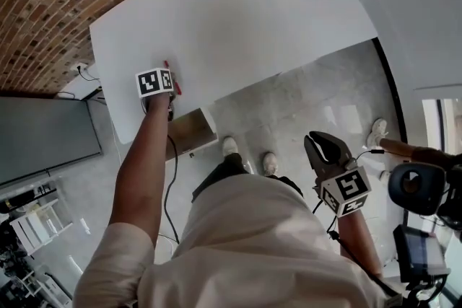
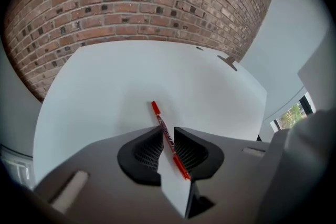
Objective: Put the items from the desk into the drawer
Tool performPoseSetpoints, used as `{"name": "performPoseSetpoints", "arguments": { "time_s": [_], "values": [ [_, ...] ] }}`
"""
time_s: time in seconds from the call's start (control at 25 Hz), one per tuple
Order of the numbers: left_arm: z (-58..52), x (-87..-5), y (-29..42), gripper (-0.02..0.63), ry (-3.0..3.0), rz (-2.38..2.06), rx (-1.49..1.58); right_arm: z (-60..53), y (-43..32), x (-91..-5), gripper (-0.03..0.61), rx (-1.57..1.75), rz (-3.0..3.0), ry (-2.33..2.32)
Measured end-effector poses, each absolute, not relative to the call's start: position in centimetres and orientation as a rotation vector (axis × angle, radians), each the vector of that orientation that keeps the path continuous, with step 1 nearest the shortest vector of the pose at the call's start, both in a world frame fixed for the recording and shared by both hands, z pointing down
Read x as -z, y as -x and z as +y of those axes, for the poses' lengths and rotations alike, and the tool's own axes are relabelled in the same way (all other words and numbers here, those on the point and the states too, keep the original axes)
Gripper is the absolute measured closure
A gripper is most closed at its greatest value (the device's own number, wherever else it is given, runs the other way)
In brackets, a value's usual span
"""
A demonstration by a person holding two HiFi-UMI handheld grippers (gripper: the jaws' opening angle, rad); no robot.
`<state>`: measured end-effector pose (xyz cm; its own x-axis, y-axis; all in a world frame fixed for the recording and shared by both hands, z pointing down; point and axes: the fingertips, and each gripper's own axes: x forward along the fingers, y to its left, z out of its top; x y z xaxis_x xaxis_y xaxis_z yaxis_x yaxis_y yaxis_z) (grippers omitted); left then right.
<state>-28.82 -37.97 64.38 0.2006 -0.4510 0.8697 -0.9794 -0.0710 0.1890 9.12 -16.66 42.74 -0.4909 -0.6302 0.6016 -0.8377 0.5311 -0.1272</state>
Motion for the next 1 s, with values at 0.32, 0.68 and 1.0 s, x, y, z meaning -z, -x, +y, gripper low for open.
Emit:
{"name": "performPoseSetpoints", "arguments": {
  "time_s": [0.32, 0.68, 1.0],
  "values": [
    [-38.0, -66.1, 28.3, 0.544, -1.608, -1.339, -0.84, -16.0, -10.0, -43.4, 0.545, -0.597, -2.238, -1.205],
    [-36.9, -64.9, 28.3, 0.565, -1.611, -1.383, -0.782, -15.6, -11.0, -43.2, 0.546, -0.59, -2.246, -1.18],
    [-32.5, -62.4, 27.9, 0.566, -1.604, -1.448, -0.668, -15.5, -10.9, -42.9, 0.546, -0.544, -2.327, -1.032]
  ]
}}
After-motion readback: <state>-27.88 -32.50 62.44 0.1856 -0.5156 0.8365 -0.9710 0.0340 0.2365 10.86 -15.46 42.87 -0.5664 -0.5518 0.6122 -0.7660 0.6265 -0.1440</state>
